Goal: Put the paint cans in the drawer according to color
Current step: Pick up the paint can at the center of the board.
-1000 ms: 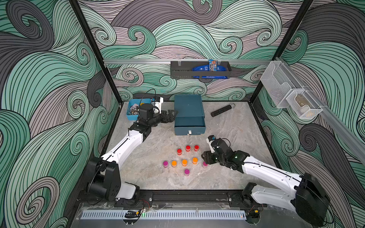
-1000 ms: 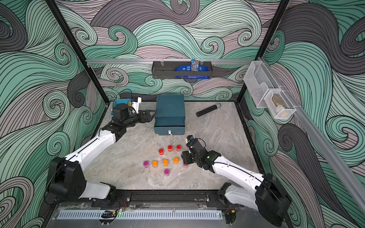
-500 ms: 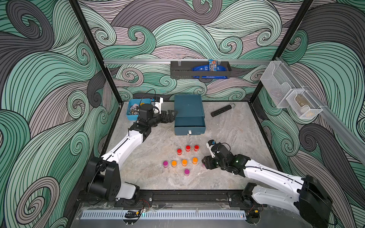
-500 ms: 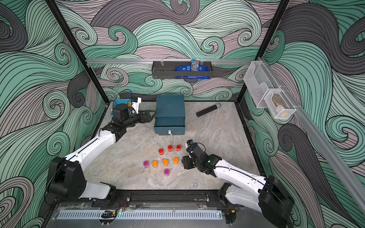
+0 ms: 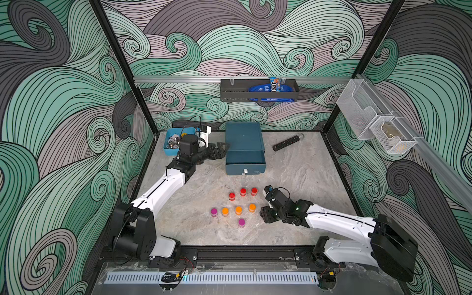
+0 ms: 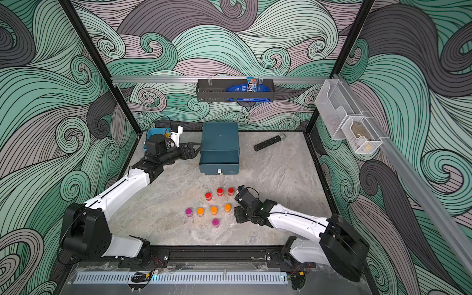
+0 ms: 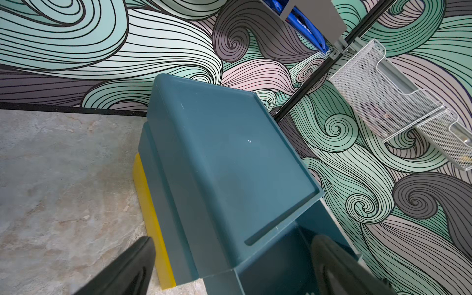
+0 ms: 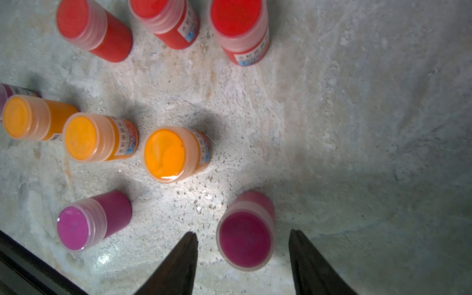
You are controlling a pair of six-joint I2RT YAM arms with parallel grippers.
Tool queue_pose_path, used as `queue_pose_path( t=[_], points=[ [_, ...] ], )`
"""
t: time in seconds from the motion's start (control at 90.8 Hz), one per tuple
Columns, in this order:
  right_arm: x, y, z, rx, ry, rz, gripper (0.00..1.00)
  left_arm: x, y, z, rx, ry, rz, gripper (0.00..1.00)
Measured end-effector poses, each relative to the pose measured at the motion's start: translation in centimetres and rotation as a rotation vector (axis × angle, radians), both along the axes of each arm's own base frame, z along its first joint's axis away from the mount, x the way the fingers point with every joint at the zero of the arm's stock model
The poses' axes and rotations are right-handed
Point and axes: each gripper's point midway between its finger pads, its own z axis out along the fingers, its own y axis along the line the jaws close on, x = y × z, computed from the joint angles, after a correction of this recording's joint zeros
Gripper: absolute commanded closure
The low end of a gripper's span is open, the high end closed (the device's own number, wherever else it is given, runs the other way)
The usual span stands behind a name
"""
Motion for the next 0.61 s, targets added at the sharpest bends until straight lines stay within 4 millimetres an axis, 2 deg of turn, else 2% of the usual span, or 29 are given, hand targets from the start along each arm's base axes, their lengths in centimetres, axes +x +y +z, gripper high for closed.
queue_pose_path(
  t=[0.451,0.605],
  points=[
    [0.24,0.55,-0.27,0.002,-0.006,-0.009,0.63,-0.02,0.01,-0.09,0.0,0.001,0.0,0.01],
    [0.41,0.55,-0.06,0.004,-0.017,-0.014,0.67,-0.02,0.01,-0.1,0.001,0.002,0.0,0.02]
  ],
)
